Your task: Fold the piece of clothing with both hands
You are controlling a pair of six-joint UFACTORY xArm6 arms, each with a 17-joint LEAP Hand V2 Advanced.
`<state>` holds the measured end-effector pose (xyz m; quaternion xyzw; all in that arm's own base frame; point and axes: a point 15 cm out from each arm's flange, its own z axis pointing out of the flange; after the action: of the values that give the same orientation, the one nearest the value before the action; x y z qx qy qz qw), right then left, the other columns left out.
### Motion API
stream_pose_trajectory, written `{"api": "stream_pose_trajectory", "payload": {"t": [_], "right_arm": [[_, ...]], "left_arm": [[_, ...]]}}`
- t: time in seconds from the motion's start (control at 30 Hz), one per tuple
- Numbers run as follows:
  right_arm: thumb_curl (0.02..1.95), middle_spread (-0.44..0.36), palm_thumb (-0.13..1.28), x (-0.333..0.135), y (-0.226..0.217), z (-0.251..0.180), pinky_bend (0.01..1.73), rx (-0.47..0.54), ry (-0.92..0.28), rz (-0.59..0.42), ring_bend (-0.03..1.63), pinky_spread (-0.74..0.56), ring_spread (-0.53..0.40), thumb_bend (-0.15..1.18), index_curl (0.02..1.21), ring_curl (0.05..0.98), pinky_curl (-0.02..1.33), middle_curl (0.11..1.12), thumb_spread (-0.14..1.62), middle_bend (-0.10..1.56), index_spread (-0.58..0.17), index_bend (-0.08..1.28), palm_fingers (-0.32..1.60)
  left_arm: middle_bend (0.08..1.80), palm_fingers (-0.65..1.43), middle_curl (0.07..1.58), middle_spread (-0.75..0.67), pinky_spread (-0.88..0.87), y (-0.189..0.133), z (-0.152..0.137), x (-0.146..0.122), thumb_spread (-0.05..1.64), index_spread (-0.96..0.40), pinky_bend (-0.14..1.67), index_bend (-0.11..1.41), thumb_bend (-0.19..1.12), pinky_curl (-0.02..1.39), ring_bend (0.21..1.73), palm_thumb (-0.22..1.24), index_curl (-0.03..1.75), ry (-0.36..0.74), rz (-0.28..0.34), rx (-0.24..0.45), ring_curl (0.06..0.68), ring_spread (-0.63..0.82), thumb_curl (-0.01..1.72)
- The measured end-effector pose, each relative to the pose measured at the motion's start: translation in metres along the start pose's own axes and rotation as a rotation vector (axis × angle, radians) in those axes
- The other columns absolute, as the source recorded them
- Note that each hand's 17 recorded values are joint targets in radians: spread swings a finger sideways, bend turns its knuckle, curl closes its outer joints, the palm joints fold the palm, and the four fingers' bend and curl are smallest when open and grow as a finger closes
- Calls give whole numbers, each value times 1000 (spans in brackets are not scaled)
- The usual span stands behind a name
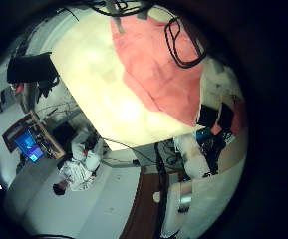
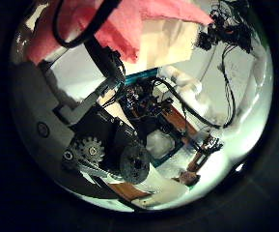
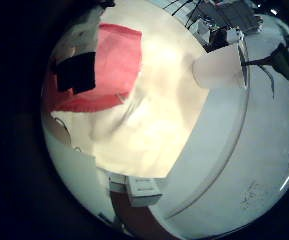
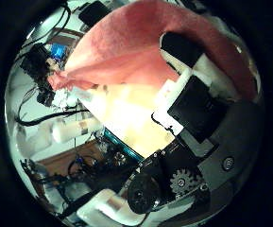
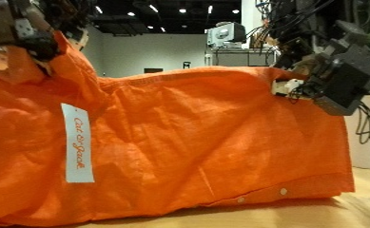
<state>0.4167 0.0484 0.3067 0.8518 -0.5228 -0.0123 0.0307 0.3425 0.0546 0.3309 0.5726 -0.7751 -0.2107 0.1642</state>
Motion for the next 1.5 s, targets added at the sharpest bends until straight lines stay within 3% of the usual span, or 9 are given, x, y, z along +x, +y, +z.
{"api": "stream_pose_trajectory", "payload": {"t": [0.3, 0.43, 0.57, 0.63, 0.73, 0.87, 1.13, 1.37, 1.5], "right_arm": [[714, -118, 993, 19, -107, 36, 1183, -85, -24, 6, 1283, -255, -243, -26, 891, 809, 945, 780, 1189, 1299, -259, 1046, 1065], [661, -122, 905, 19, -130, 77, 1161, -146, -39, 10, 1274, -266, -245, -25, 887, 801, 941, 772, 1242, 1274, -263, 1010, 1054], [596, -129, 840, 18, -151, 104, 1112, -121, -27, 30, 1265, -317, -254, -23, 851, 770, 910, 730, 1299, 1167, -285, 843, 922], [563, -134, 833, 18, -157, 111, 1105, -113, -26, 43, 1288, -373, -265, -8, 809, 756, 886, 706, 1343, 1079, -301, 641, 689], [517, -133, 837, 22, -169, 116, 1080, -74, -18, 69, 1297, -445, -277, 0, 745, 732, 850, 677, 1406, 976, -316, 422, 444], [460, -108, 831, 19, -176, 117, 791, -43, -50, 91, 1098, -304, -234, 1, 655, 653, 772, 631, 1479, 874, -334, 398, 60], [368, -36, 781, 43, -186, 37, 597, 152, -53, 144, 827, 165, -80, -3, 558, 501, 611, 513, 1554, 653, -341, 437, 58], [356, -29, 838, 47, -150, -40, 439, 225, -30, 153, 734, 317, -35, 19, 520, 440, 505, 485, 1556, 643, -327, 449, 190], [351, -59, 848, 35, -106, -53, 368, 167, -37, 150, 706, 339, -36, 17, 507, 421, 462, 476, 1549, 639, -328, 444, 239]], "left_arm": [[821, 1044, 1128, -673, -633, -104, -7, -47, 1017, -648, 1223, 155, -17, 551, 1353, 814, 1280, 15, -22, 22, 524, -454, 573], [825, 1023, 1133, -674, -635, -149, -2, -65, 1013, -649, 1211, 163, -22, 555, 1353, 806, 1284, -16, -37, 112, 530, -451, 570], [842, 773, 1134, -669, -637, -181, 18, -73, 1016, -617, 1170, 121, -30, 568, 1331, 764, 1244, 2, -70, 139, 539, -458, 556], [800, 454, 1109, -646, -620, -190, 21, -74, 1026, -540, 1161, 21, -34, 581, 1295, 729, 1181, 29, -79, 164, 541, -444, 544], [598, 64, 1040, -525, -561, -205, 19, -72, 1052, -361, 1171, 50, -28, 603, 1243, 698, 1058, 81, -96, 230, 535, -359, 527], [329, -257, 878, -215, -269, -215, 16, -82, 1094, -124, 931, 154, -27, 534, 974, 653, 906, 143, -131, 298, 419, -36, 501], [137, -269, 598, 313, 379, -203, -26, -105, 1180, 123, 602, 104, -23, 371, 644, 565, 605, 162, -199, 481, 265, 434, 433], [144, -153, 441, 422, 534, -167, -90, -111, 1174, 153, 473, 131, -22, 306, 509, 553, 453, 95, -254, 749, 213, 553, 405], [150, -120, 383, 427, 551, -131, -95, -95, 1161, 154, 444, 136, -22, 294, 469, 548, 398, 84, -247, 739, 203, 575, 394]]}}
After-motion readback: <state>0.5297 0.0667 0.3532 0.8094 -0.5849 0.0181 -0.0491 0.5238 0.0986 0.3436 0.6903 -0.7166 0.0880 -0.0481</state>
